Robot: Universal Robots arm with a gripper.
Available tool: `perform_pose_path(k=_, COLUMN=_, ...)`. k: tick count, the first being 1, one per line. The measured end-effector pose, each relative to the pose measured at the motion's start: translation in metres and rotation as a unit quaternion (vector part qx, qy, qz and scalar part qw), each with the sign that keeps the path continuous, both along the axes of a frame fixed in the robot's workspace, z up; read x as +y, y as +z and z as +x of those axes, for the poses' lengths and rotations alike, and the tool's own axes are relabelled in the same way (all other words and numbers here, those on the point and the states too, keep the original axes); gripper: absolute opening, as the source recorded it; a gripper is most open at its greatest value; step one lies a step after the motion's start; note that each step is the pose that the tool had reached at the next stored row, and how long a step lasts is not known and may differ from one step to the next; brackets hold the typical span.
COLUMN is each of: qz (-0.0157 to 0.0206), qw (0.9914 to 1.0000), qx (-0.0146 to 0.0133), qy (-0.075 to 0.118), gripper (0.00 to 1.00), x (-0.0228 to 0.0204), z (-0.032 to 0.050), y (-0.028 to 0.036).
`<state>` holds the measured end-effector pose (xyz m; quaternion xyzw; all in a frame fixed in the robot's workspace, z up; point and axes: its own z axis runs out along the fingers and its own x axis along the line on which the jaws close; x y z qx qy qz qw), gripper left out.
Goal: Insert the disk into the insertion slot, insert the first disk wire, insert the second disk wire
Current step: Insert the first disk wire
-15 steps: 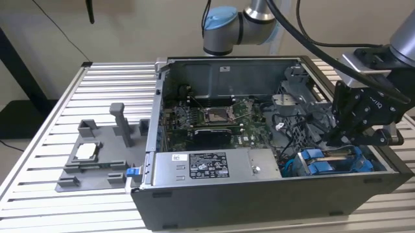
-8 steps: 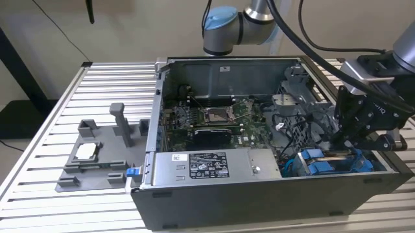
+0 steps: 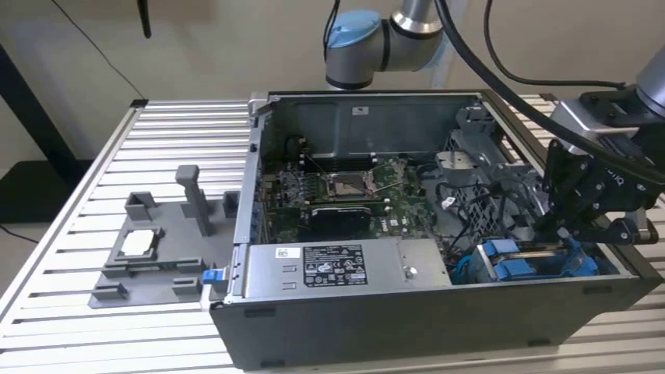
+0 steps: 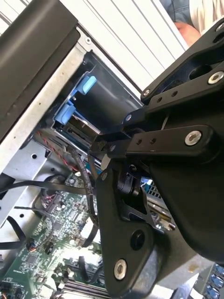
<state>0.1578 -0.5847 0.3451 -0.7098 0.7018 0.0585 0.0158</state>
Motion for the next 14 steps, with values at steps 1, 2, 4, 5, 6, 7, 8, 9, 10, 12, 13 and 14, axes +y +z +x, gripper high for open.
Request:
perform_pose_path(k=1, qz=-0.0001, qw=1.0, qx=0.0, qy=-0.001, gripper=0.19, x=-0.0001, z=0.0014, y=-0.0003)
perform_pose_path(k=2, qz=0.0, qw=1.0, qx=0.0, qy=-0.001, gripper=0.19, x=0.0, z=0.0028, y=-0.0007)
perform_pose_path(k=4, qz=0.0, qw=0.99999, qx=0.0, qy=-0.003, gripper=0.19, x=0.0001, z=0.0053, y=-0.0016)
perform_pose_path(k=5, qz=0.0, qw=0.99999, qx=0.0, qy=-0.004, gripper=0.19, x=0.0004, z=0.0059, y=-0.0019)
perform_pose_path(k=6, qz=-0.0001, qw=0.99999, qx=-0.0001, qy=-0.005, gripper=0.19, x=0.0006, z=0.0064, y=-0.0023)
perform_pose_path(k=7, qz=0.0, qw=0.99998, qx=-0.0001, qy=-0.006, gripper=0.19, x=0.001, z=0.0069, y=-0.0029)
perform_pose_path(k=8, qz=0.0, qw=0.99997, qx=-0.0001, qy=-0.007, gripper=0.19, x=0.0013, z=0.0073, y=-0.0034)
perform_pose_path(k=9, qz=0.0, qw=0.99996, qx=-0.0001, qy=-0.009, gripper=0.19, x=0.0017, z=0.0078, y=-0.0039)
perform_pose_path(k=10, qz=0.0001, qw=0.99995, qx=-0.0002, qy=-0.01, gripper=0.19, x=0.0021, z=0.0084, y=-0.0045)
perform_pose_path(k=12, qz=-0.0001, qw=0.99993, qx=-0.0002, qy=-0.012, gripper=0.19, x=0.0023, z=0.0097, y=-0.0051)
perform_pose_path(k=13, qz=-0.0001, qw=0.99992, qx=-0.0002, qy=-0.013, gripper=0.19, x=0.0023, z=0.0103, y=-0.0053)
perform_pose_path(k=14, qz=-0.0001, qw=0.99991, qx=-0.0002, qy=-0.013, gripper=0.19, x=0.0024, z=0.0108, y=-0.0056)
